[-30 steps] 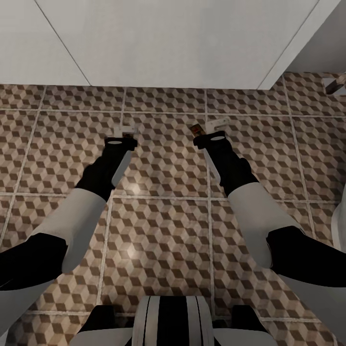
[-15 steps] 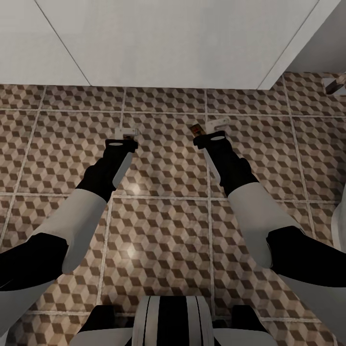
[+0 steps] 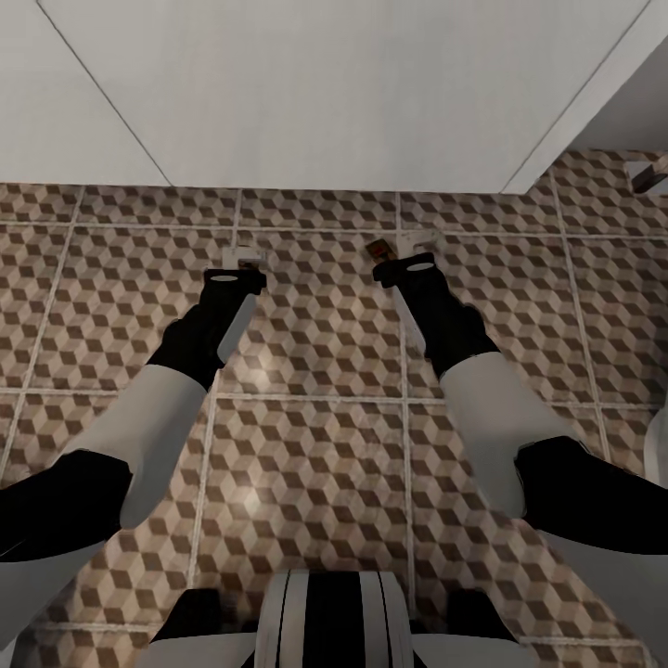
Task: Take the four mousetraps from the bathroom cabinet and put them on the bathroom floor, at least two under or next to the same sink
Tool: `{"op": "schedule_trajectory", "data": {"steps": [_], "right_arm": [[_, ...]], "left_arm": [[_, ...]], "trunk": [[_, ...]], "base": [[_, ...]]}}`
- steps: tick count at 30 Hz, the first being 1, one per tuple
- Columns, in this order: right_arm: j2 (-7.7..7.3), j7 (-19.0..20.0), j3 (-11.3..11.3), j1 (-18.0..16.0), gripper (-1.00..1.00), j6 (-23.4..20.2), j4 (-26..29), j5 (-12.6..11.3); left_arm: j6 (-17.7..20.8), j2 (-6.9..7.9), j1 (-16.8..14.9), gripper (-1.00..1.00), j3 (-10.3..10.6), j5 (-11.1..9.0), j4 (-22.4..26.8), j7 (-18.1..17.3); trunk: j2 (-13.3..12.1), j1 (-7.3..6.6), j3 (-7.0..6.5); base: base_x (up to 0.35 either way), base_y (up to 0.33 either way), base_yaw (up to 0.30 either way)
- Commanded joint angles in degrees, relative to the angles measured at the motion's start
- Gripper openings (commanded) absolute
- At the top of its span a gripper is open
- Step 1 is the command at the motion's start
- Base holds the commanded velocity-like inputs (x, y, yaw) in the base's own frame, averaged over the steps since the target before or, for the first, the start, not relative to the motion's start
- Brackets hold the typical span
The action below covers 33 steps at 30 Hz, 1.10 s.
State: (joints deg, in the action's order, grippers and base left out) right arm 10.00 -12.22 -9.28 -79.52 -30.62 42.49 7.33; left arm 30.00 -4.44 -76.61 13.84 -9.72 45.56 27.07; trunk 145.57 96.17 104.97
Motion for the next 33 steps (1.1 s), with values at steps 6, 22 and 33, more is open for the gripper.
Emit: {"op": "schedule_trajectory", "data": {"steps": [6, 22, 33], "right_arm": [[0.00, -0.3, -0.1, 0.0, -1.00, -0.5, 0.1, 0.4], [0.00, -0.3, -0.1, 0.0, -1.00, -0.5, 0.0, 0.4], [0.00, -0.2, -0.1, 0.0, -1.00, -0.5, -0.2, 0.3]], "left_arm": [[0.2, 0.11, 0.0, -1.00, 0.2, -0.4, 0.1, 0.7], [0.2, 0.13, 0.8, -1.00, 0.2, -0.5, 0.0, 0.7], [0.2, 0.13, 1.4, -1.00, 0.2, -0.4, 0.0, 0.7]], "trunk": [[0.0, 0.02, 0.03], [0.0, 0.02, 0.03], [0.0, 0.02, 0.03]], "base": [[0.252, 0.034, 0.000], [0.145, 0.094, 0.000], [0.002, 0.001, 0.000]]}}
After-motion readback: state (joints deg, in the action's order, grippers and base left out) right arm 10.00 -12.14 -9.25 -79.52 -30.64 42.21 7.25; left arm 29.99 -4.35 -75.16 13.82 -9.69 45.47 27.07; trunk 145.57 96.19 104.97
